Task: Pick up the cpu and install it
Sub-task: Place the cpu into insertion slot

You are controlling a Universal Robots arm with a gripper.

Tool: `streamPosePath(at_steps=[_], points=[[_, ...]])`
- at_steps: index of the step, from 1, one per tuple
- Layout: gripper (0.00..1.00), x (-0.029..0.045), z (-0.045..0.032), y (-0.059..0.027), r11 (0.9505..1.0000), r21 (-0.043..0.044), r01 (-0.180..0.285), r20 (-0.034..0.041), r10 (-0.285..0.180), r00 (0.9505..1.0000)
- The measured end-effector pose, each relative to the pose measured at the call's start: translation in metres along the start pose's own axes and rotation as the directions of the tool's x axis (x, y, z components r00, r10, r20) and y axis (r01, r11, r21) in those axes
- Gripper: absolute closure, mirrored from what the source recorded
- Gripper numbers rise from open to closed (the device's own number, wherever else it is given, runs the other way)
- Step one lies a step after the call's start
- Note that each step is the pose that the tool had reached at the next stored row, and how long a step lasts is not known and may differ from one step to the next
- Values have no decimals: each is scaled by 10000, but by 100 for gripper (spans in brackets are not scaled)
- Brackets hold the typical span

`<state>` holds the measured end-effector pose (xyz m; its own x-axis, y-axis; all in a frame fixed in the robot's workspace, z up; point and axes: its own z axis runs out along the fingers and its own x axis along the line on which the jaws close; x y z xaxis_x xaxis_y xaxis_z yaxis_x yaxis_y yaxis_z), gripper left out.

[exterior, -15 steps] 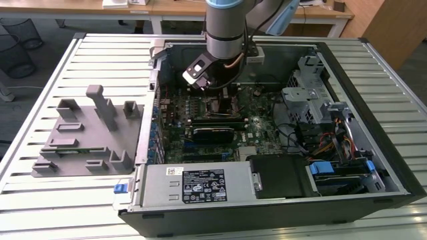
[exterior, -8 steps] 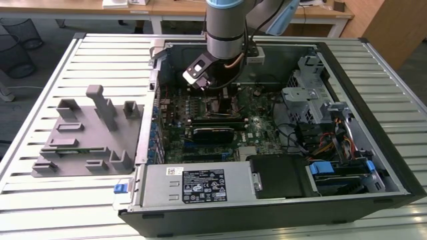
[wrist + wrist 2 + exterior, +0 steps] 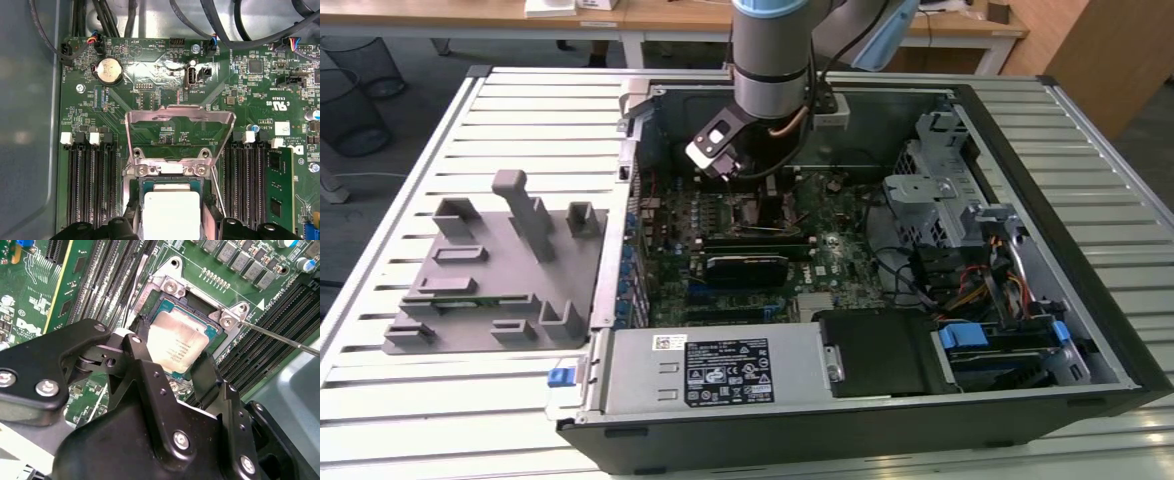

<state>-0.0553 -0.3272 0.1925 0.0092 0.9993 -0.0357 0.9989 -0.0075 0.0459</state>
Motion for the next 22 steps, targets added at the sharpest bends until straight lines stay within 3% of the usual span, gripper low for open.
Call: streamPosePath(at_steps=[9,12,15,18,22], points=[[41,-3,-86,4,10000,0,-1,-1,1,10000],[59,-4,-116,5,10000,0,-1,0,1,10000],[65,-5,-142,6,10000,1,0,0,0,10000],[82,-6,-167,7,10000,0,-1,-1,1,10000],[89,-7,-204,9,10000,2,-1,0,1,10000]])
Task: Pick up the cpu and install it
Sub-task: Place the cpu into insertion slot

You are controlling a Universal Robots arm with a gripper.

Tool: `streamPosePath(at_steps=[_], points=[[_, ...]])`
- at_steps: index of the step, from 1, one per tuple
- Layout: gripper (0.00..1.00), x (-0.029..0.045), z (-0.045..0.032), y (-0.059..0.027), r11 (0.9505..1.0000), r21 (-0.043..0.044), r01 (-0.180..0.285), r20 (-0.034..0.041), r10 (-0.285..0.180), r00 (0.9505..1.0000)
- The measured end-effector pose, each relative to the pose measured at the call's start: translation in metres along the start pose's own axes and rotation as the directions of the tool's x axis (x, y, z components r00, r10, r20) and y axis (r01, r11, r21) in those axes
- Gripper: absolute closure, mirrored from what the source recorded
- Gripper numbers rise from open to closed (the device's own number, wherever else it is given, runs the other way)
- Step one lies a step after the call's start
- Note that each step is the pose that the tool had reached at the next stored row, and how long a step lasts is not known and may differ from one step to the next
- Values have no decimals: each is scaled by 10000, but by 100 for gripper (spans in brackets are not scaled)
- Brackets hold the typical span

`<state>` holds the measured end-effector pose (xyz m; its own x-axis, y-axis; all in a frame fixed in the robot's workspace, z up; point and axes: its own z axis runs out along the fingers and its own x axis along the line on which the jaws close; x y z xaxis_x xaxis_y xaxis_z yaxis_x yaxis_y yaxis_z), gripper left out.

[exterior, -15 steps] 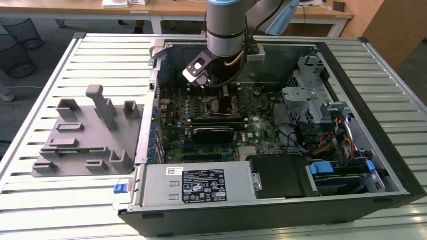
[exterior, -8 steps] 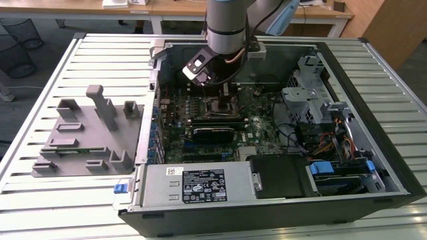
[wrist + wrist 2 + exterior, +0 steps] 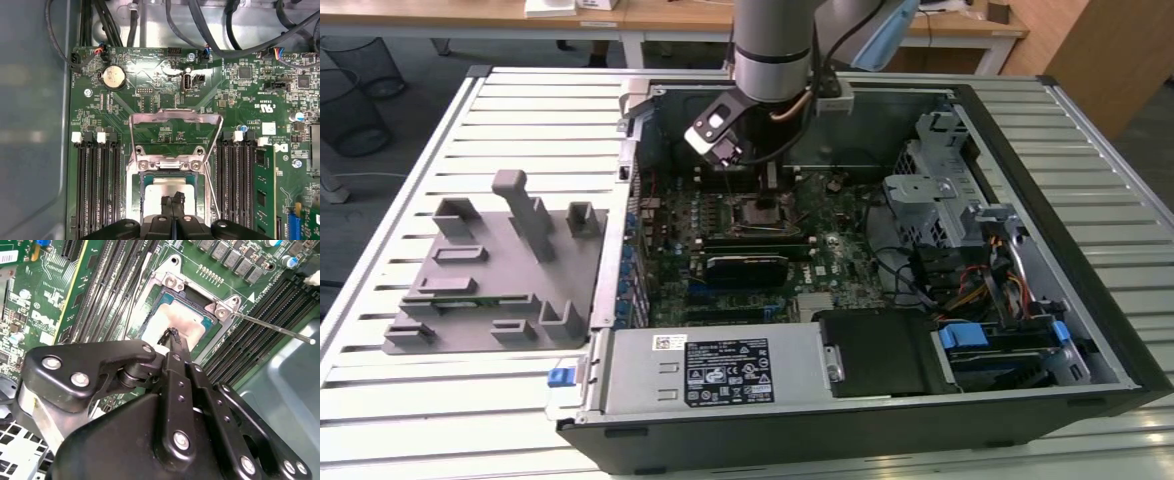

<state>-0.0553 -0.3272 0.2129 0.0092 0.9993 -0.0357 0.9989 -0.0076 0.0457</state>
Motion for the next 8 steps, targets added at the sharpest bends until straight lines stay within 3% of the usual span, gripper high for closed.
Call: streamPosePath(at_steps=[8], points=[[89,-2,-51,2,10000,2,0,-1,0,10000]])
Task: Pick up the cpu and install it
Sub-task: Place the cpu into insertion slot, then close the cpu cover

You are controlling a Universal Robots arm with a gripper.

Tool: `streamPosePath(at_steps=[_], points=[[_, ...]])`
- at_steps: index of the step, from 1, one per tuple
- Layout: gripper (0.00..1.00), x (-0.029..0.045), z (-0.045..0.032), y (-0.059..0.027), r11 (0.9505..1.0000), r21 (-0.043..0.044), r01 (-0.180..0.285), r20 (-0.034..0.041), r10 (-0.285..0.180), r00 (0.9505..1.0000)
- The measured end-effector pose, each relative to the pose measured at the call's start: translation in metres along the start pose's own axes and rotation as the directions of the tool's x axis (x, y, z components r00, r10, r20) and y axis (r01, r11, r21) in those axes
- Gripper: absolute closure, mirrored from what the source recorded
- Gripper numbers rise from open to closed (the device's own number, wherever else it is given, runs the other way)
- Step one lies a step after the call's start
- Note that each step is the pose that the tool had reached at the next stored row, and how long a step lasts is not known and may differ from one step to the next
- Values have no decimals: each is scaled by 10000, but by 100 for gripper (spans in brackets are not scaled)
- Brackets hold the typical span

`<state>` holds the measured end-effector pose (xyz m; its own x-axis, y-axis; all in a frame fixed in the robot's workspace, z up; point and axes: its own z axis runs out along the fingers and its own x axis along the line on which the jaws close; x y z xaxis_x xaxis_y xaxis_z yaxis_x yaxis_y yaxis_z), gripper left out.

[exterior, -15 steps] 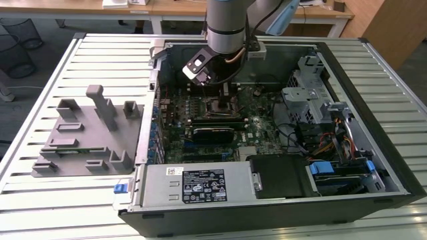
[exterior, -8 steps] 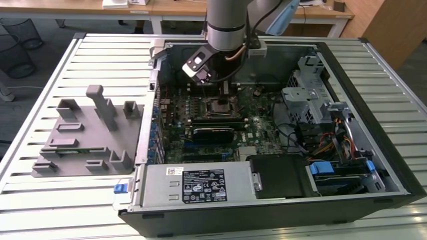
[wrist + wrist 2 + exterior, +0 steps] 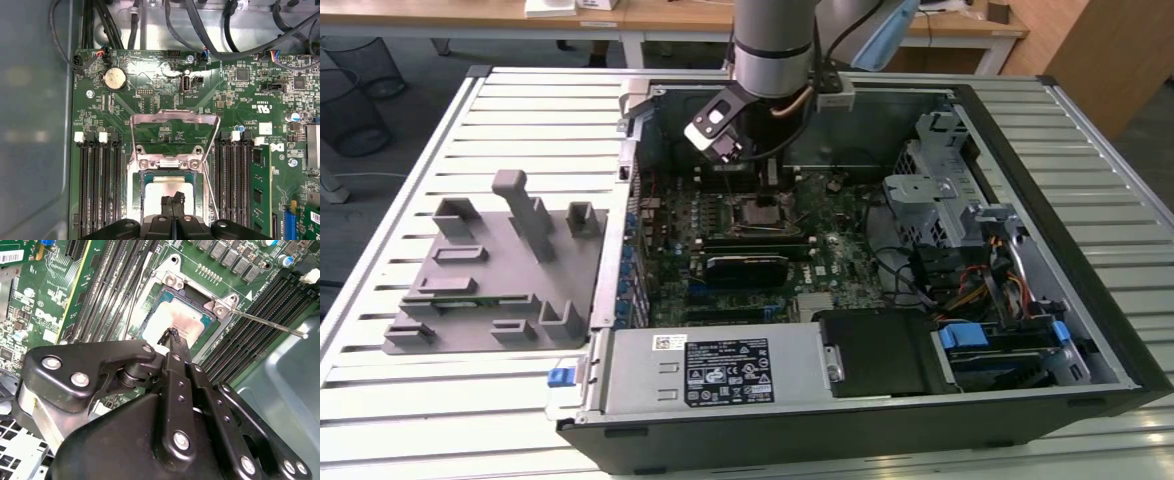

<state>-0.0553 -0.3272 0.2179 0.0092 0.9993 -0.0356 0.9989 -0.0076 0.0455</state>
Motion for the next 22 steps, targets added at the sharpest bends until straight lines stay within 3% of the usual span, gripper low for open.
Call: streamPosePath(at_steps=[22], points=[[89,-7,-194,9,10000,0,0,0,0,10000]])
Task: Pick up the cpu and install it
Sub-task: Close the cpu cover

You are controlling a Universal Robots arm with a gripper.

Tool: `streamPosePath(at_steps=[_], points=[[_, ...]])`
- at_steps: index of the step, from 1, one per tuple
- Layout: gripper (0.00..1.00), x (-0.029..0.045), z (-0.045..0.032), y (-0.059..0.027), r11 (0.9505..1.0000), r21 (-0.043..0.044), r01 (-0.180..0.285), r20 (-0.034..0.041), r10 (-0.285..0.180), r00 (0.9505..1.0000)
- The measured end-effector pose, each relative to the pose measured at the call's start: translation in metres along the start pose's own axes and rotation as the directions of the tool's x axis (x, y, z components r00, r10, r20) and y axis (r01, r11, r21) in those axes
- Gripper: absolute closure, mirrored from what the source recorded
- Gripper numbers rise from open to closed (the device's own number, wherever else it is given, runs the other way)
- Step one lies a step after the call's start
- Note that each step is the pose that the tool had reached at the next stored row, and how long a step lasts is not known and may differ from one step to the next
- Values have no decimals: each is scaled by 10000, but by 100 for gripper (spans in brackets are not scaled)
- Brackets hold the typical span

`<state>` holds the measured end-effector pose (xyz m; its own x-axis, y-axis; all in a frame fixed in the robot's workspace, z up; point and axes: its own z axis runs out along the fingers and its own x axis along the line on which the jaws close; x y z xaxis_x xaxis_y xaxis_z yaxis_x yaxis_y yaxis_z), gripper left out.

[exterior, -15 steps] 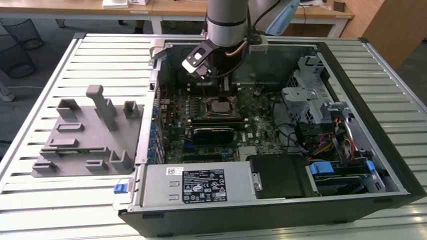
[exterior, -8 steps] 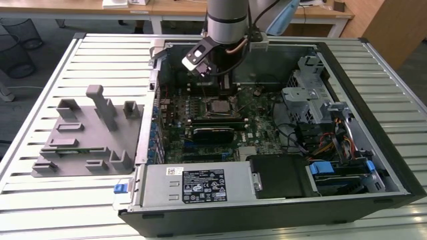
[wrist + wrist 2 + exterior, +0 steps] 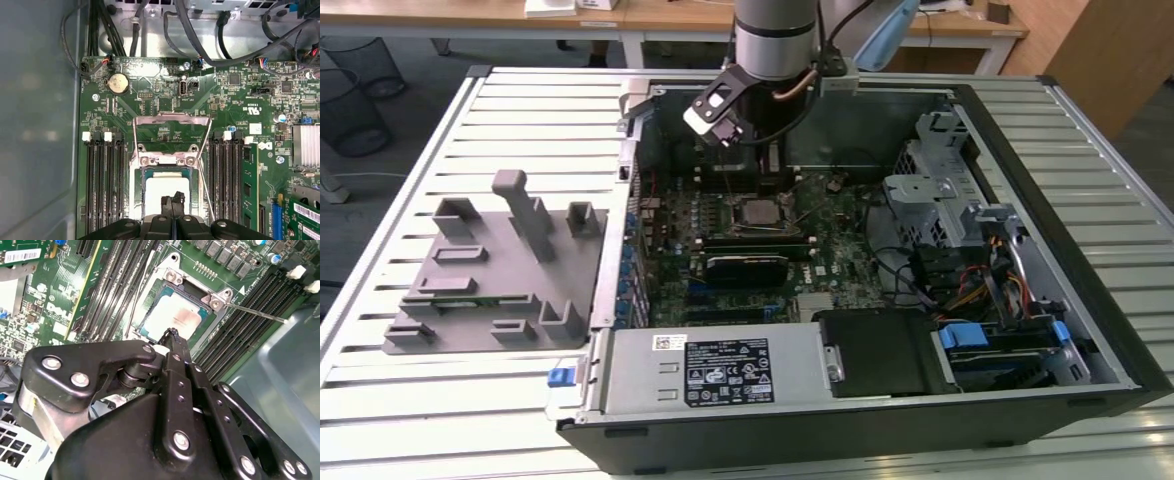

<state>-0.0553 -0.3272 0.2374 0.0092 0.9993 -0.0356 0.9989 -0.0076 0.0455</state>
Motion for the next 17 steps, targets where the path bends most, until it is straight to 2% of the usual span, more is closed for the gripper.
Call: streamPosePath(at_steps=[6,12,17], points=[[89,-4,-99,4,10000,-1,1,-1,-1,10000],[89,-9,-256,11,10000,0,0,0,0,10000],[89,-50,-277,13,10000,0,1,0,-1,10000]])
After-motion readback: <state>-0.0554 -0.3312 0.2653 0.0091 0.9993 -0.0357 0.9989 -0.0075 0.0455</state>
